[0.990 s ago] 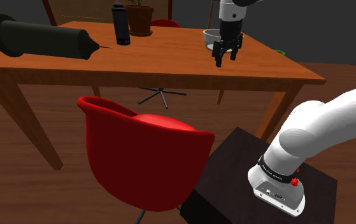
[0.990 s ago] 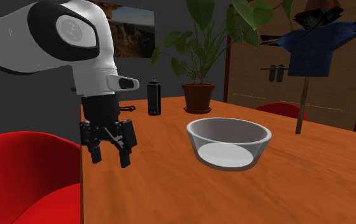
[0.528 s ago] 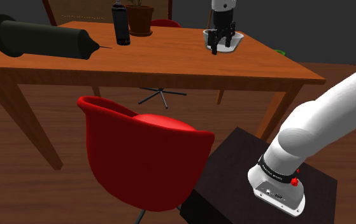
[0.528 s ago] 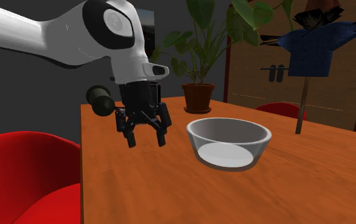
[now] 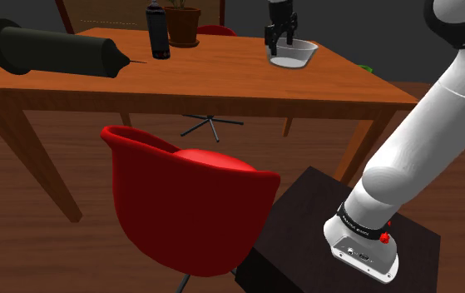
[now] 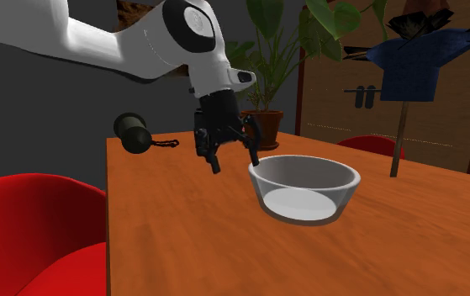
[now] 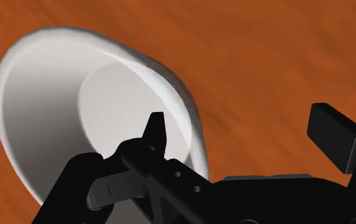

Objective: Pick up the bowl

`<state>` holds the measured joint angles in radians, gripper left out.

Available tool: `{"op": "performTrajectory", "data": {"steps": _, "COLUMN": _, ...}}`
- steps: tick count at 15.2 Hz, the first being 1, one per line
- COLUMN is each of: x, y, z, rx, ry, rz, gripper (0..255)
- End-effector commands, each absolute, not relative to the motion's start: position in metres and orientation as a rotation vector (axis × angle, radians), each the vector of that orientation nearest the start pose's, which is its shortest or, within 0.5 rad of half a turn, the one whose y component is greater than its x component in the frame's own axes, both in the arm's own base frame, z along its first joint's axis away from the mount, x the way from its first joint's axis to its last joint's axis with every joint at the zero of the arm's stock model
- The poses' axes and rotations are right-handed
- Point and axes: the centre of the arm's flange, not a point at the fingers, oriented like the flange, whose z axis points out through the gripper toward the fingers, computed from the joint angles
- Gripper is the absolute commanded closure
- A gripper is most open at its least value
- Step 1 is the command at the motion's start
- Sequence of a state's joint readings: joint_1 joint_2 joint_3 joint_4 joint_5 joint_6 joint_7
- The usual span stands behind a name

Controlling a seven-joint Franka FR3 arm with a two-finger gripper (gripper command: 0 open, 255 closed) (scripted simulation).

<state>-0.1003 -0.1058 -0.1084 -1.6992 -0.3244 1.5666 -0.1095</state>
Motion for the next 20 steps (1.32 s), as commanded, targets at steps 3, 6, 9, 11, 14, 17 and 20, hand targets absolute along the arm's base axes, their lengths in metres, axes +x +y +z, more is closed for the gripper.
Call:
{"op": "performTrajectory", "data": {"steps": 3, "x": 0.541, "y": -0.169, "z": 0.639, "rx": -3.487, "ry": 0.137, "rz": 0.144, "gripper": 0}}
{"op": "performTrajectory", "data": {"steps": 6, "x": 0.541, "y": -0.169, "z": 0.623, "rx": -3.487, "ry": 0.137, "rz": 0.144, "gripper": 0}}
{"op": "performTrajectory", "data": {"steps": 9, "x": 0.541, "y": -0.169, "z": 0.607, "rx": -3.487, "ry": 0.137, "rz": 0.144, "gripper": 0}}
{"op": "performTrajectory", "data": {"steps": 11, "x": 0.541, "y": -0.169, "z": 0.599, "rx": -3.487, "ry": 0.137, "rz": 0.144, "gripper": 0}}
{"op": "performTrajectory", "data": {"steps": 14, "x": 0.541, "y": -0.169, "z": 0.599, "rx": -3.487, "ry": 0.137, "rz": 0.144, "gripper": 255}}
{"op": "performTrajectory", "data": {"steps": 17, "x": 0.541, "y": -0.169, "z": 0.599, "rx": -3.487, "ry": 0.137, "rz": 0.144, "gripper": 255}}
{"op": "performTrajectory", "data": {"steps": 20, "x": 0.541, "y": -0.169, "z": 0.599, "rx": -3.487, "ry": 0.138, "rz": 0.144, "gripper": 255}}
